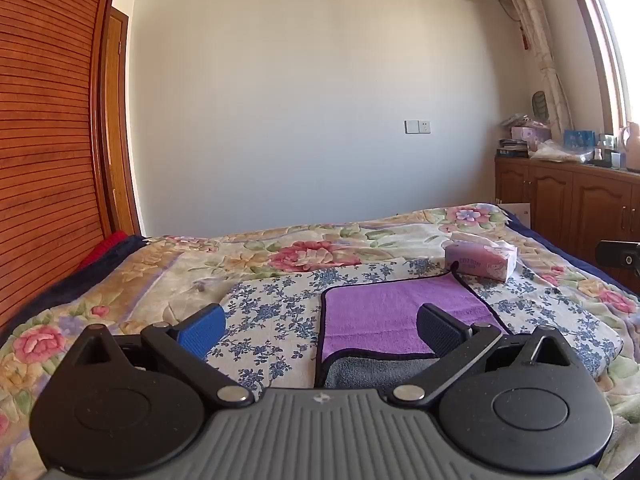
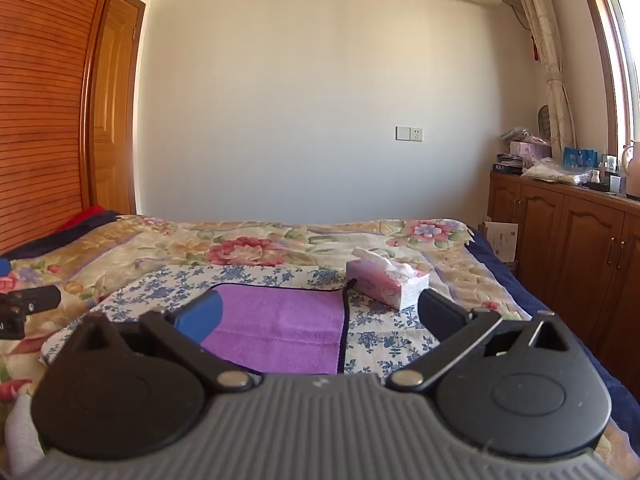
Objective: Fold towel
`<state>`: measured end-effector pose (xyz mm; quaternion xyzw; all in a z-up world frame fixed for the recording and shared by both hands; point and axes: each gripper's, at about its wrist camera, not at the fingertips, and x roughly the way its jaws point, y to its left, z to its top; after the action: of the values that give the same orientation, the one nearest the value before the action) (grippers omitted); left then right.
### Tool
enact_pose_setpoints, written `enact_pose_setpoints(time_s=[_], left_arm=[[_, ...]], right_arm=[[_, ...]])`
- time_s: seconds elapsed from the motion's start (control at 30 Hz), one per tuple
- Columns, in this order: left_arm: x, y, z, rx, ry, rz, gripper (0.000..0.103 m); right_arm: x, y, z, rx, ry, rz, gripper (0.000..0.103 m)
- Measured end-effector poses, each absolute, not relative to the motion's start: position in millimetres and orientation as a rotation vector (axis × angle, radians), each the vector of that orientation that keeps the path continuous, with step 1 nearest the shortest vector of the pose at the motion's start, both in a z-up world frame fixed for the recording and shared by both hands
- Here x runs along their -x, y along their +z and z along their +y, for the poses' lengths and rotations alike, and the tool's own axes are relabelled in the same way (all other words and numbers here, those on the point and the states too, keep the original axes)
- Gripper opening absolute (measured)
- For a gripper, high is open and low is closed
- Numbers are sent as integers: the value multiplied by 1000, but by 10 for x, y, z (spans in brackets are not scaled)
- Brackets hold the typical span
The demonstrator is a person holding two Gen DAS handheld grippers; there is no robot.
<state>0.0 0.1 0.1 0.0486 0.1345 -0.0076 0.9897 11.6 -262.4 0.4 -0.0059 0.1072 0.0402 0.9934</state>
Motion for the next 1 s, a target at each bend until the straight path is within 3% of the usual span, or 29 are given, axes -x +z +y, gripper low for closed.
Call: enact_pose_setpoints(time_s=[1.0], left_arm=[[-5,72,-48,-81,-13,259,103]], right_arm=[[-117,8,-2604,22,81,223,103]])
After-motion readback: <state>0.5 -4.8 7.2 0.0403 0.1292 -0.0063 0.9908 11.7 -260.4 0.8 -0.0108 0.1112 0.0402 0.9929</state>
